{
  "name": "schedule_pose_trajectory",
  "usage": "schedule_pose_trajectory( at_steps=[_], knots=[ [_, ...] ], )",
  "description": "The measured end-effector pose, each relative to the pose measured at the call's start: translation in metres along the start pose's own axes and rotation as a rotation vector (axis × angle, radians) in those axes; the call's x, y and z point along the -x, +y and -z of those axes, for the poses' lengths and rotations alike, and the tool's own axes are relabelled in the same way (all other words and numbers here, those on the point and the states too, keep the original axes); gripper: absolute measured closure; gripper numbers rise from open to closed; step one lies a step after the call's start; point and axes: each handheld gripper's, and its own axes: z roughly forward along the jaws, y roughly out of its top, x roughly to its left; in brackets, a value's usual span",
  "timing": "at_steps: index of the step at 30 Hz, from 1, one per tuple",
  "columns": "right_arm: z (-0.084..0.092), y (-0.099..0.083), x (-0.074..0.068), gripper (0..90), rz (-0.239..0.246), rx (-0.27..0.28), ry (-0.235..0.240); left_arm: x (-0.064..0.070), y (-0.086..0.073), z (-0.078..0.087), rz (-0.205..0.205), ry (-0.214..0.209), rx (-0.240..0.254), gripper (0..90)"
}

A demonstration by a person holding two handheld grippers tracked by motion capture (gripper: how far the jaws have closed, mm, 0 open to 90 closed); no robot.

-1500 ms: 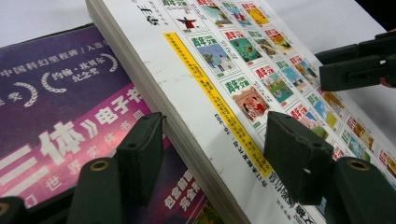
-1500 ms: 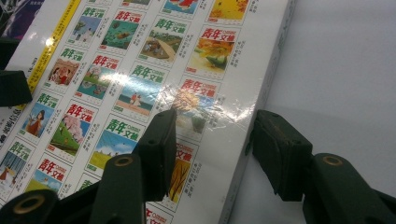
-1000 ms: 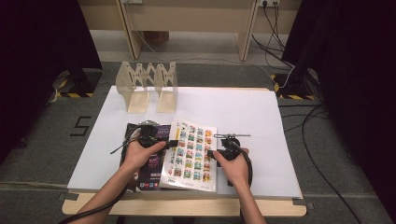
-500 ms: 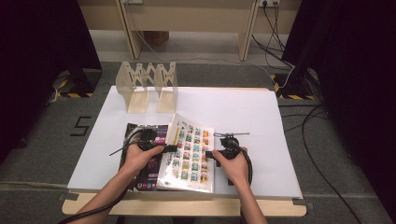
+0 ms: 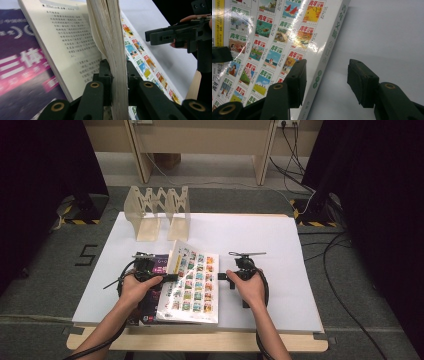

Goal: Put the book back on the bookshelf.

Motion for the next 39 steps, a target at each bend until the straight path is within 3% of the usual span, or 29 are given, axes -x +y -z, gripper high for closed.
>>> schedule_pose_trajectory(
  at_steps=[4,17,22,25,26,28,32,39],
  knots=[
    [-0.011,0.008,-0.004,48.7,0.001,-0.022,0.024,-0.007,-0.003,0.004,0.029,-0.009,0.001,79.1],
    [-0.034,0.032,-0.013,49.8,0.002,-0.047,0.066,-0.015,-0.007,0.009,0.053,-0.016,0.019,78.1],
    [-0.040,0.035,-0.013,49.8,-0.008,-0.058,0.067,-0.016,-0.007,0.010,0.049,-0.014,0.016,78.0],
    [-0.041,0.036,-0.012,49.4,-0.033,-0.067,0.076,-0.016,-0.007,0.010,0.051,-0.019,0.017,77.4],
    [-0.043,0.037,-0.010,48.8,-0.062,-0.071,0.087,-0.016,-0.007,0.010,0.045,-0.018,0.019,77.2],
    [-0.044,0.038,-0.009,48.5,-0.063,-0.072,0.090,-0.016,-0.007,0.010,0.045,-0.015,0.021,77.2],
    [-0.051,0.039,-0.006,44.9,-0.107,-0.080,0.135,-0.016,-0.007,0.010,0.033,-0.009,0.015,75.3],
    [-0.055,0.040,-0.008,42.7,-0.091,-0.072,0.144,-0.015,-0.006,0.010,0.022,0.001,0.009,74.5]
  ],
)
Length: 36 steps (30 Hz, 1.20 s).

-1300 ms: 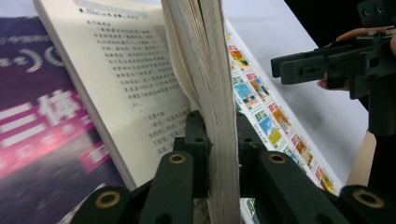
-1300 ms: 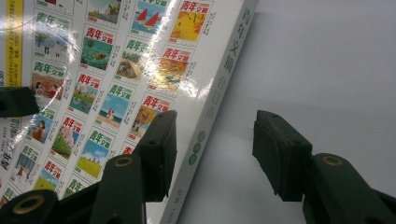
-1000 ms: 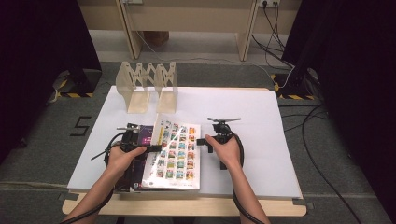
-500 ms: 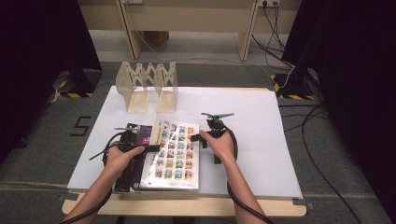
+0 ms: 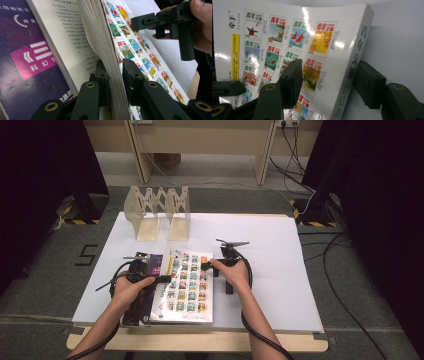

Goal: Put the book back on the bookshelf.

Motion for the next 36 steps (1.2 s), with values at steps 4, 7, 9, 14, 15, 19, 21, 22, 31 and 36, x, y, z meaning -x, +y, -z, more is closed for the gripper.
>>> schedule_pose_trajectory(
  at_steps=[4,7,9,14,15,19,21,22,31,36],
  knots=[
    [-0.001,-0.001,0.002,42.8,0.009,0.008,0.018,0.000,0.000,0.000,-0.001,-0.001,-0.003,74.2],
    [-0.001,-0.001,0.003,43.9,0.004,0.011,0.034,0.000,0.000,0.000,0.003,0.001,-0.004,74.1],
    [-0.001,-0.002,0.005,46.3,-0.007,0.013,0.048,-0.001,0.000,0.000,0.007,0.004,-0.004,73.4],
    [0.006,0.000,-0.001,63.6,-0.013,0.049,0.092,-0.004,0.003,0.002,0.024,0.016,-0.023,72.0],
    [0.006,0.000,-0.001,63.6,-0.013,0.049,0.092,-0.004,0.003,0.002,0.024,0.016,-0.023,71.8],
    [0.015,0.003,-0.022,67.6,0.083,0.066,0.058,-0.006,0.004,0.003,0.029,0.024,-0.027,71.6],
    [0.014,0.005,-0.027,67.8,0.098,0.064,0.048,-0.006,0.004,0.003,0.022,0.033,-0.029,71.5],
    [0.011,0.006,-0.026,68.5,0.069,0.050,0.072,-0.007,0.004,0.004,0.027,0.034,-0.028,71.6],
    [0.005,0.009,-0.021,70.8,0.015,0.054,0.109,-0.008,0.005,0.005,0.028,0.035,-0.029,71.1],
    [0.013,0.013,-0.030,72.4,0.012,0.049,0.123,-0.008,0.006,0.006,0.027,0.025,-0.019,68.9]
  ],
)
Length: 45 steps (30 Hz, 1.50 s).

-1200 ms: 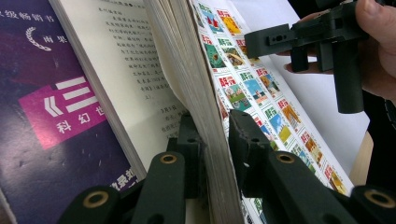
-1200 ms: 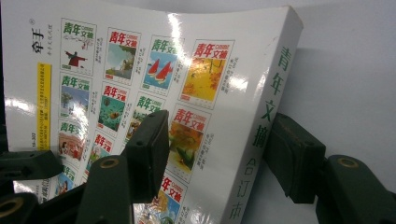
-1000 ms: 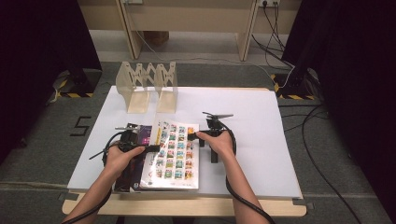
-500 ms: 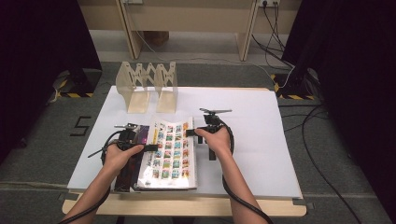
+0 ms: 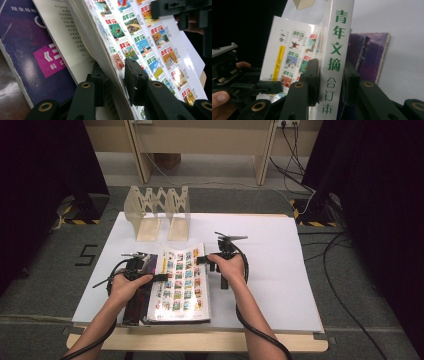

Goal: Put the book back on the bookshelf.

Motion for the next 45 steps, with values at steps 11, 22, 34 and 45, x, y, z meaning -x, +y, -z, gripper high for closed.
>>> schedule_pose_trajectory(
  at_steps=[11,22,34,45],
  knots=[
    [0.036,0.013,-0.042,74.4,0.136,0.109,-0.007,0.003,0.004,0.015,-0.023,0.061,0.066,54.1],
    [0.062,0.022,-0.070,74.4,0.223,0.270,-0.098,0.019,0.016,0.023,-0.070,0.090,0.141,41.2],
    [0.062,0.036,-0.099,74.4,0.298,0.382,-0.188,0.063,0.045,0.020,-0.152,0.040,0.209,40.2],
    [0.060,0.047,-0.114,74.5,0.322,0.469,-0.210,0.073,0.054,0.019,-0.188,0.049,0.212,37.8]
  ],
)
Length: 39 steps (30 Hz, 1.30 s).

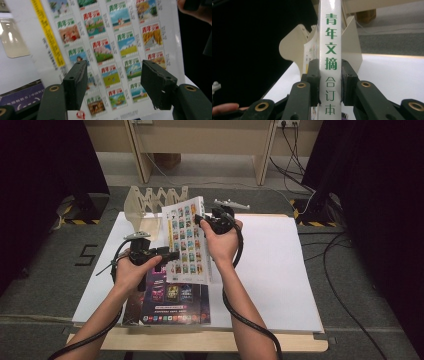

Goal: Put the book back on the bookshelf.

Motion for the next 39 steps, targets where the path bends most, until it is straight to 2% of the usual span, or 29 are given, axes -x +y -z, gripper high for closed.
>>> schedule_pose_trajectory(
  at_steps=[6,13,16,17,18,19,20,21,22,23,24,25,27,35,37,39],
  knots=[
    [0.001,0.006,-0.005,74.5,0.024,0.038,-0.014,-0.007,-0.004,0.003,0.009,0.024,0.012,37.4],
    [-0.002,0.006,-0.007,74.5,0.032,0.043,-0.020,-0.007,-0.004,0.006,-0.018,0.049,0.029,36.3],
    [-0.002,0.008,-0.006,74.5,0.027,0.048,-0.022,-0.010,-0.011,0.007,-0.049,0.104,0.032,35.7],
    [-0.002,0.008,-0.006,74.5,0.029,0.051,-0.021,-0.015,-0.021,0.007,-0.068,0.154,0.026,35.7],
    [-0.001,0.009,-0.006,74.4,0.031,0.054,-0.022,-0.019,-0.027,0.008,-0.063,0.172,0.020,35.7],
    [-0.001,0.009,-0.006,74.4,0.031,0.054,-0.022,-0.019,-0.027,0.008,-0.063,0.172,0.020,35.7],
    [-0.001,0.011,-0.006,74.5,0.034,0.058,-0.023,-0.029,-0.041,0.010,-0.043,0.199,0.022,35.7],
    [-0.001,0.011,-0.006,74.5,0.034,0.058,-0.023,-0.029,-0.041,0.010,-0.043,0.199,0.022,36.0],
    [-0.001,0.012,-0.007,74.5,0.034,0.064,-0.023,-0.037,-0.053,0.013,-0.013,0.216,0.023,36.1],
    [-0.001,0.012,-0.007,74.5,0.034,0.064,-0.023,-0.037,-0.053,0.013,-0.013,0.216,0.023,36.3],
    [-0.001,0.013,-0.007,74.5,0.037,0.066,-0.025,-0.040,-0.058,0.016,0.009,0.211,0.029,36.3],
    [-0.002,0.014,-0.009,74.5,0.040,0.075,-0.027,-0.042,-0.066,0.020,0.046,0.198,0.057,36.3],
    [-0.004,0.017,-0.011,74.5,0.046,0.086,-0.032,-0.043,-0.071,0.023,0.056,0.195,0.069,36.2],
    [-0.016,0.027,-0.018,74.5,0.080,0.166,-0.062,-0.041,-0.077,0.027,0.052,0.183,0.091,36.1],
    [-0.021,0.031,-0.019,74.5,0.079,0.168,-0.061,-0.040,-0.079,0.026,0.074,0.151,0.098,36.0],
    [-0.023,0.033,-0.018,74.5,0.079,0.168,-0.062,-0.039,-0.079,0.026,0.065,0.150,0.094,36.0]
  ],
)
